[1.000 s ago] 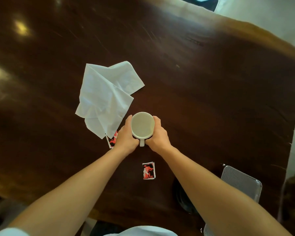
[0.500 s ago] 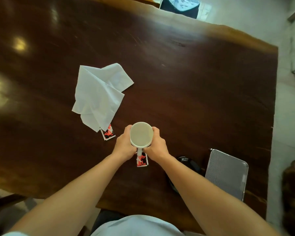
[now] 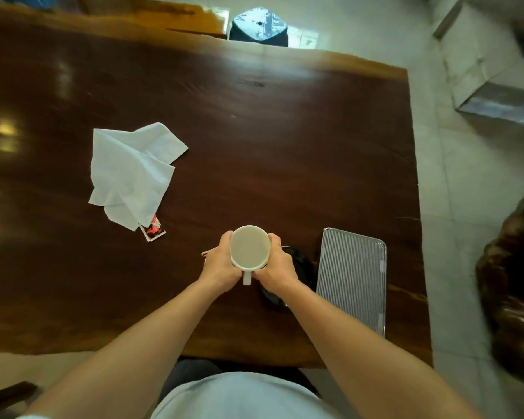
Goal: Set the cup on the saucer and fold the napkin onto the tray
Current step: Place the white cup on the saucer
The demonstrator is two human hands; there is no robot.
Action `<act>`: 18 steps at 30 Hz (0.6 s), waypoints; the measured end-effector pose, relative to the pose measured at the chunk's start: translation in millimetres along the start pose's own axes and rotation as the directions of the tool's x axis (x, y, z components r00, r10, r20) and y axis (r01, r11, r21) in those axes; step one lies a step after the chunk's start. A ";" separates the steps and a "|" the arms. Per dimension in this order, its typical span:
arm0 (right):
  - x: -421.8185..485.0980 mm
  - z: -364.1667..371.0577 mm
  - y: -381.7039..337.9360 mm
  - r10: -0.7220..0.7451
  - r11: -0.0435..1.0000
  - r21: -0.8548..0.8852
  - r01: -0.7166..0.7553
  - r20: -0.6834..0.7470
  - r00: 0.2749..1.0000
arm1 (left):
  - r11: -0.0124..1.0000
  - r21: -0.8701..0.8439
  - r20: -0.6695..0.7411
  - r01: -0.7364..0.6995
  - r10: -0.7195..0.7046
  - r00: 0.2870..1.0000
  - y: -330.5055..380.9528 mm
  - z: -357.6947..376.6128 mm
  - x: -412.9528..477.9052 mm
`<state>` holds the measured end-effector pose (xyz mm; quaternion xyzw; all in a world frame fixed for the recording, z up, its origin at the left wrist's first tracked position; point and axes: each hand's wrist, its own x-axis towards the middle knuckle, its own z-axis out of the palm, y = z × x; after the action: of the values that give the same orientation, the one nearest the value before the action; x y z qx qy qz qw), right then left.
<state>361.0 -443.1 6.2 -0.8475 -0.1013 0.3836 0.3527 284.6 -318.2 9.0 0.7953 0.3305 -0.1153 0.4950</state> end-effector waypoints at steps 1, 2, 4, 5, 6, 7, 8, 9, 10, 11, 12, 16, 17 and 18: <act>-5.1 -4.1 7.4 0.004 1.000 0.001 -0.004 -0.015 1.000 | 1.000 0.012 0.008 -0.014 0.013 1.000 3.2 7.5 -2.5; -9.7 -7.9 14.6 0.012 1.000 0.001 -0.012 -0.032 0.999 | 1.000 0.021 0.019 -0.023 0.022 1.000 6.3 14.8 -5.0; -16.5 -14.7 27.8 0.041 0.999 0.007 -0.041 -0.064 0.997 | 0.999 0.033 0.047 -0.038 0.037 0.998 11.3 28.8 -8.3; -19.2 -17.9 33.8 0.060 0.998 0.007 -0.059 -0.077 0.995 | 0.998 0.037 0.062 -0.045 0.043 0.997 13.9 35.5 -9.3; -22.1 -21.4 39.0 0.074 0.997 0.008 -0.073 -0.093 0.993 | 0.998 0.043 0.075 -0.053 0.049 0.996 16.8 41.7 -10.4; -24.7 -24.5 44.1 0.083 0.997 0.009 -0.082 -0.112 0.990 | 0.997 0.051 0.085 -0.059 0.054 0.995 19.5 47.3 -11.0; -27.0 -28.1 49.1 0.082 0.997 0.006 -0.082 -0.134 0.988 | 0.996 0.060 0.096 -0.064 0.058 0.994 22.3 52.7 -11.5; -29.1 -31.2 53.9 0.082 0.997 0.002 -0.082 -0.154 0.985 | 0.995 0.069 0.109 -0.069 0.061 0.992 24.9 57.3 -12.1; -31.6 -34.2 57.9 0.080 0.997 -0.002 -0.082 -0.171 0.982 | 0.994 0.082 0.122 -0.077 0.067 0.990 28.2 60.9 -12.9; -33.9 -36.4 61.8 0.082 0.996 -0.005 -0.085 -0.183 0.980 | 0.991 0.096 0.134 -0.089 0.076 0.988 31.2 64.1 -13.6; -36.4 -38.4 65.2 0.083 0.996 -0.005 -0.086 -0.191 0.978 | 0.989 0.108 0.142 -0.101 0.086 0.986 33.2 67.1 -14.1; -40.6 -41.1 75.5 0.093 0.995 -0.011 -0.098 -0.216 0.972 | 0.985 0.112 0.145 -0.129 0.113 0.983 37.5 76.3 -16.9; -40.9 -40.9 77.6 0.091 0.995 -0.009 -0.096 -0.216 0.972 | 0.985 0.112 0.147 -0.131 0.114 0.983 37.4 77.9 -17.3; -40.9 -40.7 79.1 0.091 0.995 -0.008 -0.095 -0.215 0.972 | 0.985 0.113 0.150 -0.134 0.116 0.982 36.8 79.2 -17.4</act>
<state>354.5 -540.1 -5.0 -0.8908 -0.0265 0.3052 0.3357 306.4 -404.5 5.8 0.8330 0.2358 -0.1607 0.4739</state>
